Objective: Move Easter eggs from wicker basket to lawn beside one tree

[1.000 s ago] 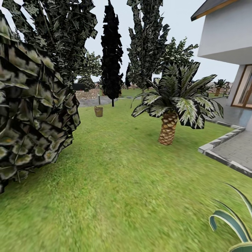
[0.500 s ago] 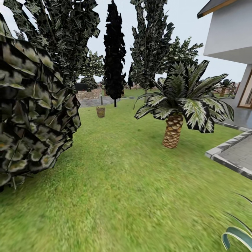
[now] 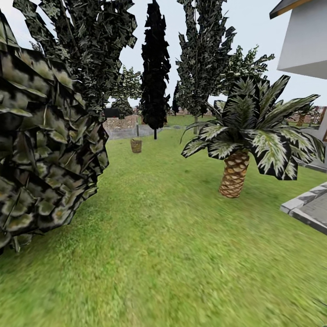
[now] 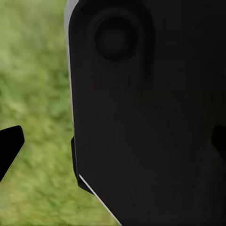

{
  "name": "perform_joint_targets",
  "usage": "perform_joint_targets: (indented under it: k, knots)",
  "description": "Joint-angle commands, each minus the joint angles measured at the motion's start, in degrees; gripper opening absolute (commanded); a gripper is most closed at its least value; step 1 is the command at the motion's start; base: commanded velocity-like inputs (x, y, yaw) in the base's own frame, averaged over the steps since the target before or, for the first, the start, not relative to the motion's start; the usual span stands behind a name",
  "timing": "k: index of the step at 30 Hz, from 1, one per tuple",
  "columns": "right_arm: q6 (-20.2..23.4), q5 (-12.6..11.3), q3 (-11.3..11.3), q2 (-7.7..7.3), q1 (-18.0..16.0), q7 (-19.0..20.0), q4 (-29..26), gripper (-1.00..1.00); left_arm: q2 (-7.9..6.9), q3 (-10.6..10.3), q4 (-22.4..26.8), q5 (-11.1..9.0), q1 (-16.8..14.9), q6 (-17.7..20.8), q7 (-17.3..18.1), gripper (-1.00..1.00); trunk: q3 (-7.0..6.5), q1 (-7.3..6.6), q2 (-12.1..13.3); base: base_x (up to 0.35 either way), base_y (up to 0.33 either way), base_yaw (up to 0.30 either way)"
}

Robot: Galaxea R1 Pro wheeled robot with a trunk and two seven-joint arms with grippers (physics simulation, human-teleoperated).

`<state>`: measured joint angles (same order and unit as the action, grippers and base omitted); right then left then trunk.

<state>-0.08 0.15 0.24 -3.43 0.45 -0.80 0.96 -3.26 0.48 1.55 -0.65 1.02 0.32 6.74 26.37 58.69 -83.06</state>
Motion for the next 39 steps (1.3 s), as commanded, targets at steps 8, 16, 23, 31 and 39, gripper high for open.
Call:
perform_joint_targets:
  k: [8,16,23,31,39]
  knots:
    - [-0.01,0.02,0.03,0.00,-0.01,-0.08,0.00,1.00,-0.02,0.05,0.12,-0.06,0.04,0.03,0.20,1.00,0.03,0.04,-0.01,0.316,0.000,0.000]
    - [0.22,-0.16,-0.20,-0.26,-0.01,-0.03,0.02,1.00,-0.03,0.14,0.12,-0.06,0.04,0.03,0.20,1.00,0.03,0.04,-0.01,0.235,0.000,0.000]
    - [0.36,-0.19,-0.18,-0.38,-0.01,0.00,0.01,1.00,0.00,0.13,0.12,-0.05,0.04,0.03,0.20,1.00,0.03,0.04,-0.01,0.010,0.000,0.000]
    - [-0.02,-0.17,-0.05,-0.29,-0.01,0.00,0.01,1.00,-0.01,0.06,0.10,-0.05,0.04,0.03,0.20,1.00,0.03,0.04,-0.01,0.193,0.000,0.000]
    - [-0.01,-0.16,-0.06,-0.26,-0.01,0.01,0.00,1.00,0.00,0.05,0.08,-0.05,0.04,0.03,0.20,1.00,0.03,0.04,-0.01,0.308,0.000,0.000]
